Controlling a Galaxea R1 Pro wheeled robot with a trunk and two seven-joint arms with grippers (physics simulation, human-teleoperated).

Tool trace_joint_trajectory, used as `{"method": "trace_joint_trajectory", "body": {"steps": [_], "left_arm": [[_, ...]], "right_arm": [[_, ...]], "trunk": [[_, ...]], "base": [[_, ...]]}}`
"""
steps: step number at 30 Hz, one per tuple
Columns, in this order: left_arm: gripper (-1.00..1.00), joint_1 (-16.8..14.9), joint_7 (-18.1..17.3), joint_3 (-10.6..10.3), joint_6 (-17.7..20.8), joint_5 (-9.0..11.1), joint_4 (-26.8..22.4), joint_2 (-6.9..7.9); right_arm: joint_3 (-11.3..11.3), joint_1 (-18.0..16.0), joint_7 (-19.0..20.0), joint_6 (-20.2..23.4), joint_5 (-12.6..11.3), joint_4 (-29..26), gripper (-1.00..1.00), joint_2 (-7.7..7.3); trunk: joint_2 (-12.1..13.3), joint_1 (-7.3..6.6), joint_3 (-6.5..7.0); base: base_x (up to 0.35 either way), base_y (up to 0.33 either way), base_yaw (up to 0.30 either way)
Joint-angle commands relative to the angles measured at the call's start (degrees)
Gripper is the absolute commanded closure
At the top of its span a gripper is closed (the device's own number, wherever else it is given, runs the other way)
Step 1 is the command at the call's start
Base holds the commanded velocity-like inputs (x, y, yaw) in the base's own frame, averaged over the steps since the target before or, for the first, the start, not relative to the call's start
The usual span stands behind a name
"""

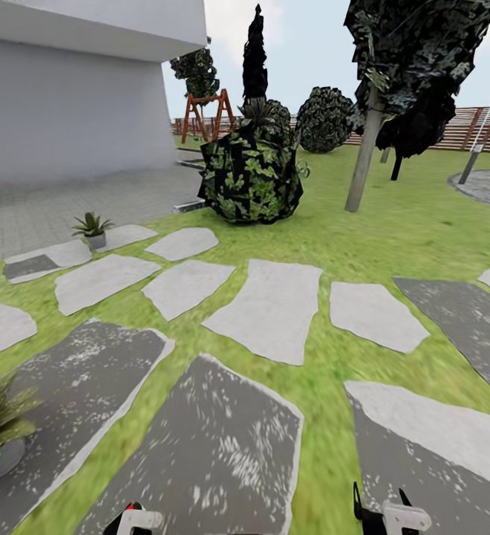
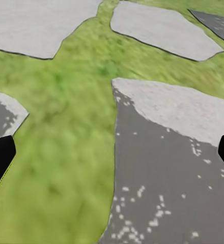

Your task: Pick up the pesticide atomizer in the garden and spray insectifuge to fully cover both potted plants in the garden.

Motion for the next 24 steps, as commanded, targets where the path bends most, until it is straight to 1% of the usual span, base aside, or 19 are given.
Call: {"method": "trace_joint_trajectory", "body": {"steps": [1,24], "left_arm": [[1.0,0.0,0.4,-0.5,-0.2,0.1,0.0,0.04],[1.0,0.0,0.4,-0.5,-0.2,0.1,0.0,0.05]], "right_arm": [[-0.5,0.0,-0.2,-0.1,0.6,0.0,-1.0,0.03],[-0.5,0.0,0.0,0.0,0.7,0.1,-1.0,0.16]], "trunk": [[0.0,0.02,-0.05],[0.0,0.02,-0.05]], "base": [[0.338,-0.011,0.0],[0.34,0.0,0.0]]}}
